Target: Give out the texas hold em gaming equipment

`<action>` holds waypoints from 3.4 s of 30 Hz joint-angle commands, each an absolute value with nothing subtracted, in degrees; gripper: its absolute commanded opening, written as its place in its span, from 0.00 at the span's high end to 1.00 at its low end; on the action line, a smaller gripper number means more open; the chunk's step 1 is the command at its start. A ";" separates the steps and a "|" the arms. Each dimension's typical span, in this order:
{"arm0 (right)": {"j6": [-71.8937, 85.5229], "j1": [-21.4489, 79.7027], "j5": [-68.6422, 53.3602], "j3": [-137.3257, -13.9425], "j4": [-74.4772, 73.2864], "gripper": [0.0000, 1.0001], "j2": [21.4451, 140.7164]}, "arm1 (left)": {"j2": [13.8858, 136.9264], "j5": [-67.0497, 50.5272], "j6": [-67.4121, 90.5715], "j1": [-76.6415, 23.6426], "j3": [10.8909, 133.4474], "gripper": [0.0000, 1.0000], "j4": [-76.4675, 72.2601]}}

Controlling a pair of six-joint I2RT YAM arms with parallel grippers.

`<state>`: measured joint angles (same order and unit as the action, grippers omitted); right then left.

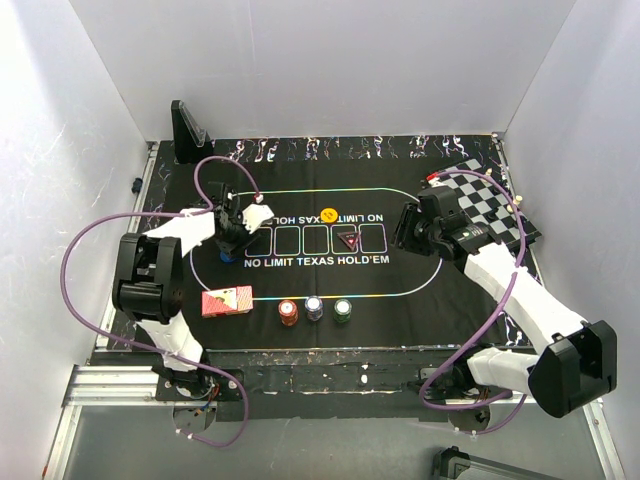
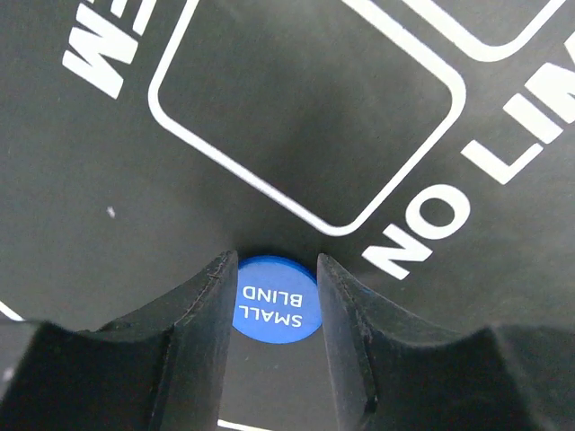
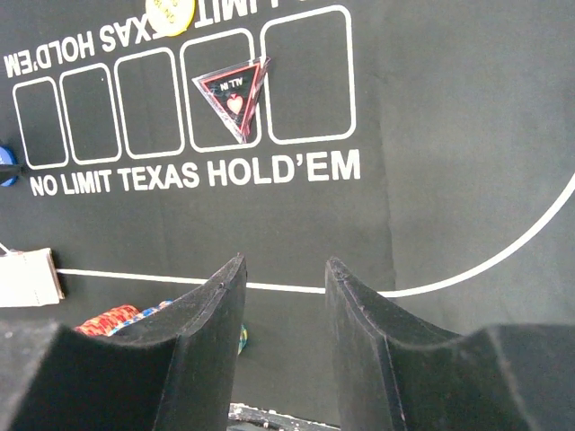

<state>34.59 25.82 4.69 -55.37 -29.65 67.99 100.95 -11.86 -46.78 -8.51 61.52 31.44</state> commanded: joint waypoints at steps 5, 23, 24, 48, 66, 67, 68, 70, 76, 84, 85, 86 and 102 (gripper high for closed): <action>33.93 26.28 2.28 -64.05 -24.70 0.50 78.90 | 100.98 -8.07 -50.55 -4.39 65.36 0.54 39.71; 26.64 38.31 8.78 -108.71 -33.66 0.39 126.03 | 96.16 -26.02 -27.25 -4.04 91.93 0.02 59.76; 26.46 38.76 10.01 -109.16 -34.53 0.39 126.91 | 96.07 -25.93 -26.99 -4.04 92.54 0.02 60.37; 28.48 37.97 12.57 -112.14 -36.04 0.48 134.21 | 98.26 -22.15 -26.98 -3.96 96.86 0.02 63.81; 30.32 33.40 12.48 -130.59 -43.93 0.72 145.89 | 96.07 -21.36 -29.00 -3.96 94.57 0.02 64.07; 30.84 33.14 12.31 -131.82 -44.82 0.72 146.42 | 95.98 -21.36 -29.00 -3.96 94.40 0.02 64.16; 31.37 32.79 12.04 -132.71 -45.52 0.71 146.77 | 95.89 -21.36 -29.09 -3.87 94.22 0.02 64.16; 32.34 32.08 11.43 -134.38 -46.14 0.68 147.48 | 95.63 -21.45 -29.00 -3.78 93.78 0.02 64.07; 33.57 29.36 9.15 -135.88 -44.48 0.67 147.57 | 95.27 -21.18 -28.83 -3.60 93.52 0.02 64.07; 28.75 30.58 8.17 -118.52 -35.97 0.45 136.61 | 94.13 -21.71 -28.21 -3.25 93.17 0.02 64.34; 27.78 31.02 8.52 -114.82 -33.95 0.42 134.49 | 93.52 -21.71 -28.13 -3.25 92.99 0.02 64.34; 27.16 31.55 9.05 -112.35 -32.27 0.38 132.47 | 93.17 -21.71 -28.13 -3.25 92.81 0.02 64.34; 22.32 35.60 11.24 -101.25 -33.47 0.43 127.35 | 86.14 -21.01 -27.42 -3.16 88.24 0.02 64.51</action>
